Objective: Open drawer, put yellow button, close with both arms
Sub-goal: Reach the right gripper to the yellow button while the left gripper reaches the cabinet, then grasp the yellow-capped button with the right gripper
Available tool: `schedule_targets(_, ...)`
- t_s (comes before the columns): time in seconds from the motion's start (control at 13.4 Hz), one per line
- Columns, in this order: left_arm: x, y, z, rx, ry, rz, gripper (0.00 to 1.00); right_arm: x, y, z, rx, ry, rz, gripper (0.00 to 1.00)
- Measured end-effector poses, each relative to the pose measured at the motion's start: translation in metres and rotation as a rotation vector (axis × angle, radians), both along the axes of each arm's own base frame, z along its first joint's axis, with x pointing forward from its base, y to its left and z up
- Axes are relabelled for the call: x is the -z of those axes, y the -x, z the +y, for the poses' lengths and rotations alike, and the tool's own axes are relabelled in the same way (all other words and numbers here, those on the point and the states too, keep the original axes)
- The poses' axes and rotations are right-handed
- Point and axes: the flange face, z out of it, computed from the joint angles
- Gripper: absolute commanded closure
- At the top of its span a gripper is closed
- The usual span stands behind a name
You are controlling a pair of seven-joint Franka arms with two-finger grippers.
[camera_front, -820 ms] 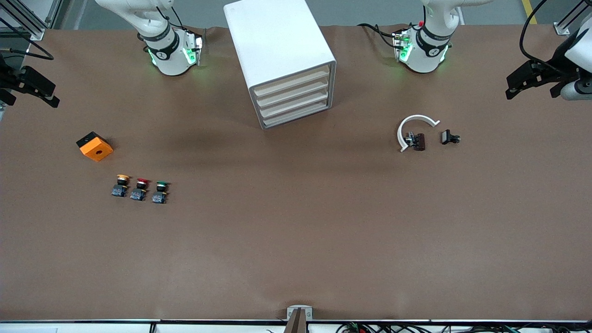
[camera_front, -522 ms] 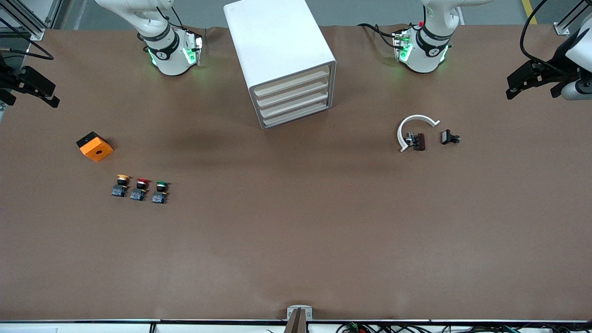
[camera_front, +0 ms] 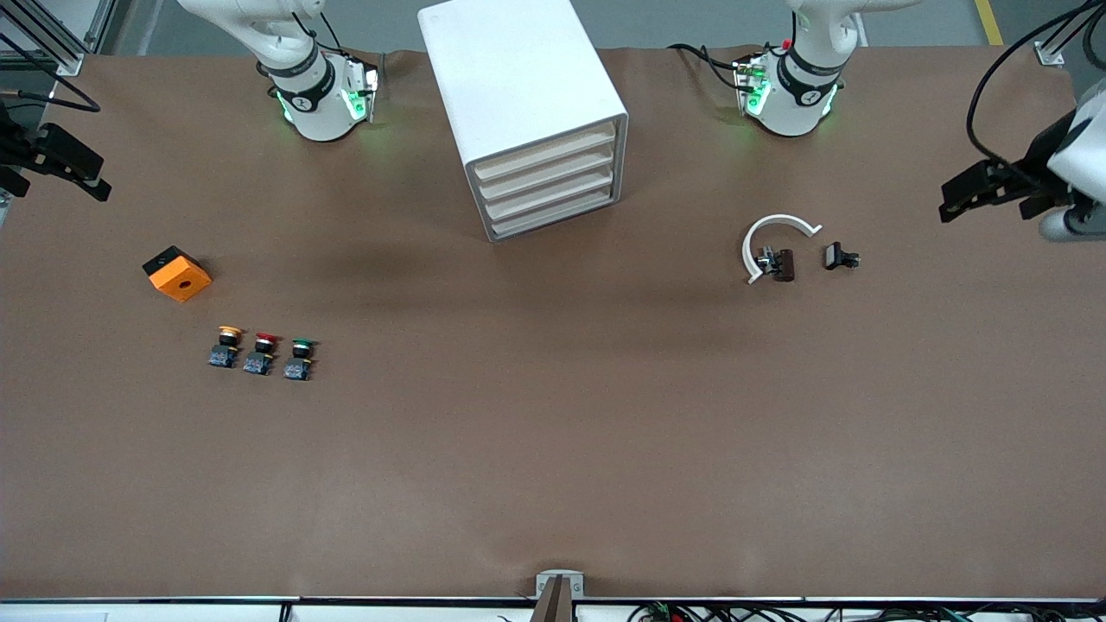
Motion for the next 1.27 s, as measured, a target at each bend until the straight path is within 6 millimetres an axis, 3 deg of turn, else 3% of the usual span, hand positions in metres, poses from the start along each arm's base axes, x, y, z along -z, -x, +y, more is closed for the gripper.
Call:
schedule_targets(0.15, 0.028, -0.014, -0.01, -0.1, -0.003, 0.049, 0.0, 0.001, 0.0, 0.0, 0.0, 0.0, 0.002, 0.0)
schedule_targets(0.3, 0.06, -0.025, -0.034, -0.234, 0.011, 0.111, 0.0, 0.004, -0.002, 0.0, -0.002, 0.0, 0.01, 0.0)
schedule_targets(0.75, 0.176, -0.045, -0.138, -0.605, -0.022, 0.32, 0.0, 0.035, -0.017, 0.0, -0.008, -0.004, 0.092, 0.0)
schedule_targets(0.97, 0.225, -0.042, -0.191, -0.879, -0.067, 0.431, 0.0, 0.073, -0.026, -0.001, -0.01, -0.011, 0.22, 0.0)
schedule_targets(1.27, 0.296, -0.039, -0.228, -1.305, -0.226, 0.616, 0.0, 0.145, -0.047, -0.007, -0.001, -0.021, 0.381, 0.0)
